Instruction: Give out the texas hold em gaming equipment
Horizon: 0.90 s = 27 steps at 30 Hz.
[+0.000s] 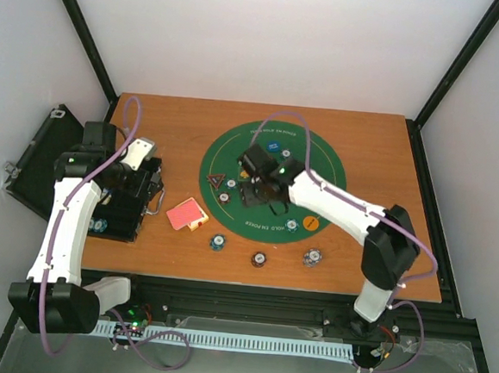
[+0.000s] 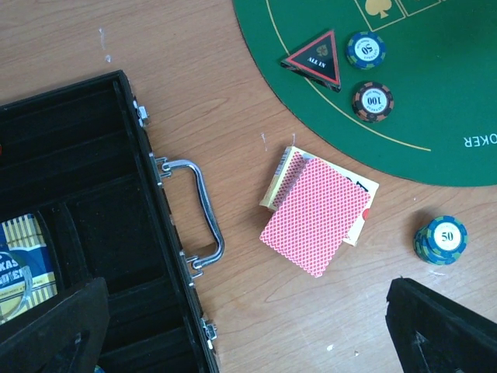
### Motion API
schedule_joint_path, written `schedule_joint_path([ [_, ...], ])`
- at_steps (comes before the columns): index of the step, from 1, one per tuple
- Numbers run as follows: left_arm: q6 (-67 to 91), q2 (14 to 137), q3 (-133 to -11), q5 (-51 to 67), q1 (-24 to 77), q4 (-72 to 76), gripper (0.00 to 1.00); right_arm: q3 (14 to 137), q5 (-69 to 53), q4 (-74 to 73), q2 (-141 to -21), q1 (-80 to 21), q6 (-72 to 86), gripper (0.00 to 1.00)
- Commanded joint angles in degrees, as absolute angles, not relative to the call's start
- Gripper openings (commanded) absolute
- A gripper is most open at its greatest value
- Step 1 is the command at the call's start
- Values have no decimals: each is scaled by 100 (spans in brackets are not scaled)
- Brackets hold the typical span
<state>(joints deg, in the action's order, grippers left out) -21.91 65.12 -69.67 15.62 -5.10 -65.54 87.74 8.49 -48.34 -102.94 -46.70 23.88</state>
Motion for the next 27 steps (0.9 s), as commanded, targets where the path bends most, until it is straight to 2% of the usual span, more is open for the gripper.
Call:
schedule_joint_path([
  [1, -2221, 6441, -6901, 1448, -543, -6479, 100, 7750, 1117, -4847, -9723, -5214, 3201, 73],
  [10, -2276, 6191, -6501, 1665, -547, -6356, 100, 6482, 1227, -4780, -8922, -5905, 3984, 73],
  [20, -2390, 5943, -6364, 1549, -544, -6438, 100, 5987, 1152, -4351, -9116, -6515, 4254, 74],
  [27, -2349, 5854, -6504, 1753, -545, -6607, 100, 5685, 952, -3959, -9199, -6574, 4136, 74],
])
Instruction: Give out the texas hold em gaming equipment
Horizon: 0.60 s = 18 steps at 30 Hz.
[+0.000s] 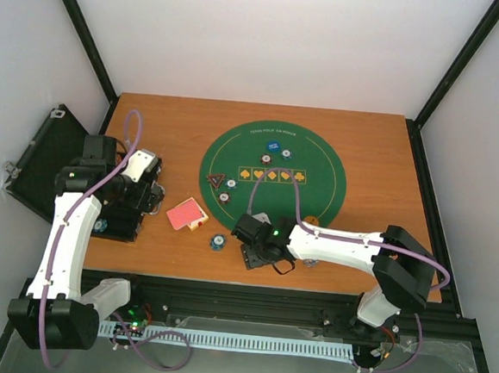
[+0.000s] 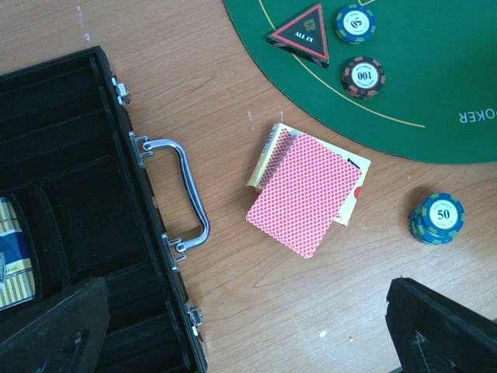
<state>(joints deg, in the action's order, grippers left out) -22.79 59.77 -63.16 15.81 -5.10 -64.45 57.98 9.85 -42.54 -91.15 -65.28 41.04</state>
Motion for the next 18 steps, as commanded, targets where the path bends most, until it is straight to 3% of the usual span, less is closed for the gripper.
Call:
schedule_joint_path([
  [1, -2339, 5846, -6508, 1787, -544, -6613, 100, 5660, 932, -3919, -9216, -6574, 4111, 74],
  [18, -2698, 5675, -6494, 2017, -545, -6763, 100, 5568, 792, -3534, -9733, -6557, 3849, 70],
])
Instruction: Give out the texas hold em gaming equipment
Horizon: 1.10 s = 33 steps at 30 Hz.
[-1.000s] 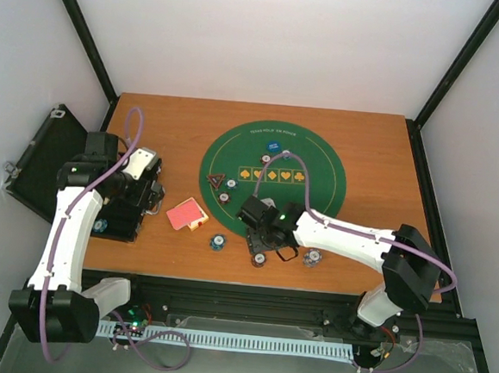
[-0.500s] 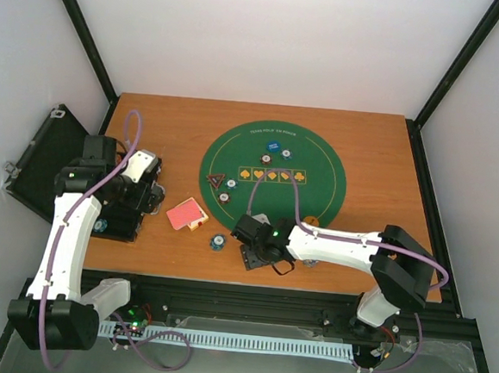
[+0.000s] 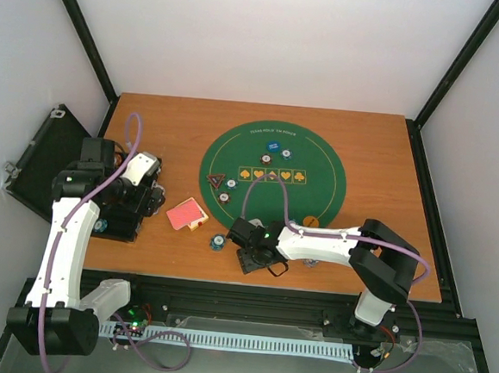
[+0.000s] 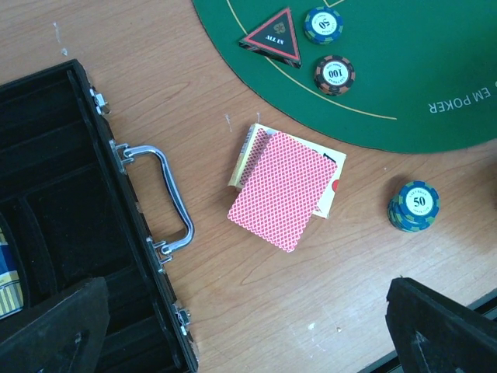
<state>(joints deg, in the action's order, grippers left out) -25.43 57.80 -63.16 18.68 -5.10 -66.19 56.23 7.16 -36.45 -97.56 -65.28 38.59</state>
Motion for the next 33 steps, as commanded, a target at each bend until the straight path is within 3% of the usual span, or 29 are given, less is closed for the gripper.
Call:
schedule_joint_path([
  [1, -2694, 5663, -6514, 2026, -546, -6767, 100, 5545, 793, -3529, -9711, -6558, 3862, 69],
  [17, -2654, 5643, -6526, 2083, -547, -6779, 100, 5590, 888, -3669, -9510, -6487, 3772, 54],
  [33, -2634, 5673, -6550, 2113, -543, -6785, 100, 5694, 964, -3850, -9360, -6468, 3718, 32],
])
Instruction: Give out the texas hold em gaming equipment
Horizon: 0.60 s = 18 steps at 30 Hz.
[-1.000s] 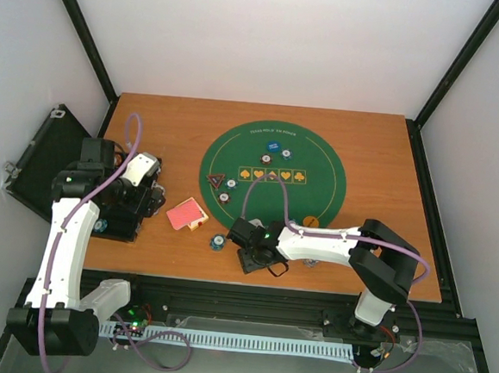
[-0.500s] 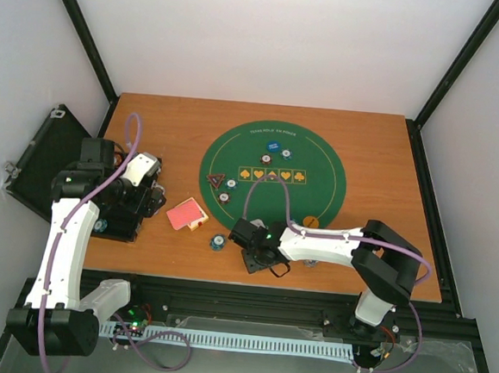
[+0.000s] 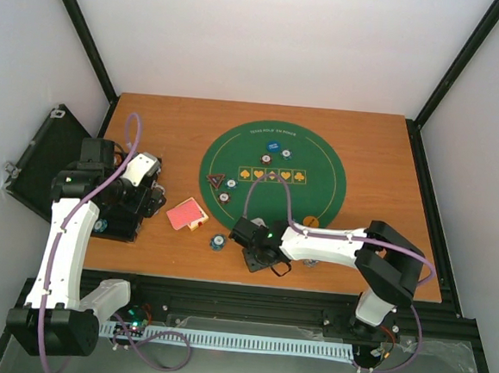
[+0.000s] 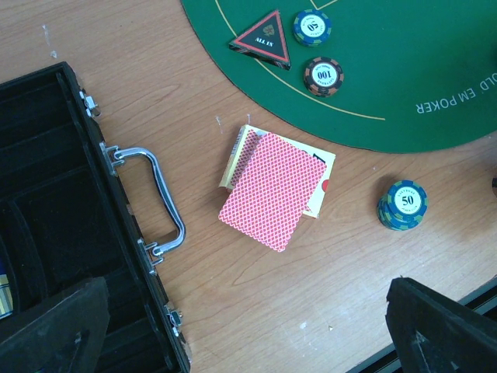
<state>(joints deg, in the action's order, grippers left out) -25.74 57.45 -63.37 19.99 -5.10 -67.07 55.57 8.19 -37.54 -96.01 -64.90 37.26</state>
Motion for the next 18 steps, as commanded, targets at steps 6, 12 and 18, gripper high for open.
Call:
schedule_joint_path([
  [6, -2637, 5667, -6581, 2127, -545, -6803, 100, 5928, 1044, -4096, -9098, -6436, 3642, 27],
  [12, -2638, 5685, -6621, 2122, -543, -6803, 100, 6455, 1213, -4578, -8788, -6029, 3286, 27],
  [18, -2613, 5758, -6729, 2207, -545, -6853, 100, 6617, 1108, -4605, -8648, -4809, 2713, 28],
])
